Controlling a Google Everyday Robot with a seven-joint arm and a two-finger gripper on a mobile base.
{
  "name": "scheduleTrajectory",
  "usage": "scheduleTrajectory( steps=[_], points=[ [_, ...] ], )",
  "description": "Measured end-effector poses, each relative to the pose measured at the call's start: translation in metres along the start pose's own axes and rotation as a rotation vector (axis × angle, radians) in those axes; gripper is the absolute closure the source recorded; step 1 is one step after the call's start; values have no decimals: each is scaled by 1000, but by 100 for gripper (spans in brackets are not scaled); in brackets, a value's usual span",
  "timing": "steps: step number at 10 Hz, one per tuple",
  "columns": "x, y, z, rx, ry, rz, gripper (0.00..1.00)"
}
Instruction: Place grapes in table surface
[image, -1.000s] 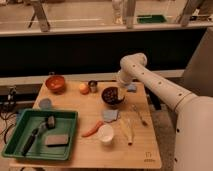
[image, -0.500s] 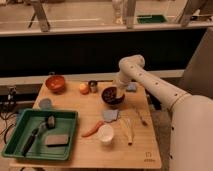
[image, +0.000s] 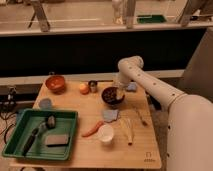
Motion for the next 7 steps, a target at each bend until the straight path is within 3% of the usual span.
scheduleTrajectory(
  steps=[7],
  points=[
    [3,7,18,-20,18,-32,32]
  ],
)
